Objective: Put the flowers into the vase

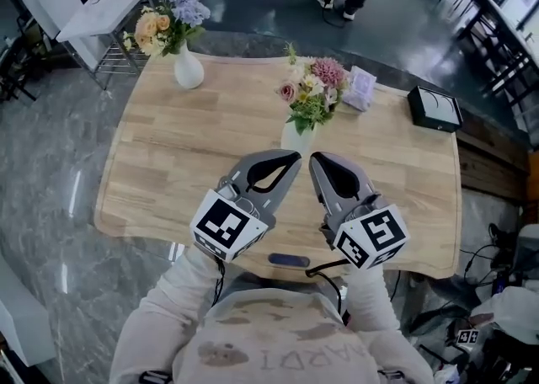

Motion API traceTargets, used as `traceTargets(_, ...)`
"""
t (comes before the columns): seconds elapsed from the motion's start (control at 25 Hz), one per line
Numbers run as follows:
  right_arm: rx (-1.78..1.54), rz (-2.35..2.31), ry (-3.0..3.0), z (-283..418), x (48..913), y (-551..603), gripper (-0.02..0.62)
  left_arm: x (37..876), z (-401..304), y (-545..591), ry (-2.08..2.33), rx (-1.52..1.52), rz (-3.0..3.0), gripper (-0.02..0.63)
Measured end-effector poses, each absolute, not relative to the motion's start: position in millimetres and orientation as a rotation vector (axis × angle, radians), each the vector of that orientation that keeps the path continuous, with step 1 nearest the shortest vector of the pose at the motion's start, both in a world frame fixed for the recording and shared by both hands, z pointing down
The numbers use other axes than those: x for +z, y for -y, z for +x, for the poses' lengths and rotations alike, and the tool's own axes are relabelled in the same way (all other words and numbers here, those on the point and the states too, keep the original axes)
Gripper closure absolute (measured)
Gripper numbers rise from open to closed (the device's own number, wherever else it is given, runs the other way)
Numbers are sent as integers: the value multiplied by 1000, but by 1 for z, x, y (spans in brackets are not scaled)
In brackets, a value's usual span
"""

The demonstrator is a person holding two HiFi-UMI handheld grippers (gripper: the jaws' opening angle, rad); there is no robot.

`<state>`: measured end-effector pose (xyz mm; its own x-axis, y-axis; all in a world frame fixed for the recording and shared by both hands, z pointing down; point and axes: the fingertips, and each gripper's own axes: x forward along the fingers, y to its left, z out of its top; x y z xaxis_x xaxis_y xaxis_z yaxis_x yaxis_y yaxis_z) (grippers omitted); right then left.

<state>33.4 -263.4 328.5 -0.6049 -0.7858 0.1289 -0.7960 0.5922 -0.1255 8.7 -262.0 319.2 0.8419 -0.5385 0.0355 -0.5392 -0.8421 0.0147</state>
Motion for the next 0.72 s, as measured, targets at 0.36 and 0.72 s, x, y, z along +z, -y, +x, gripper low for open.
traceTargets(0.36,216,1377,2784,16,306,239,571,293,-3,236,878,36,3013,606)
traceTargets(0.72,178,1386,2789,8,294,227,571,287,-11,228,863,12,3010,606)
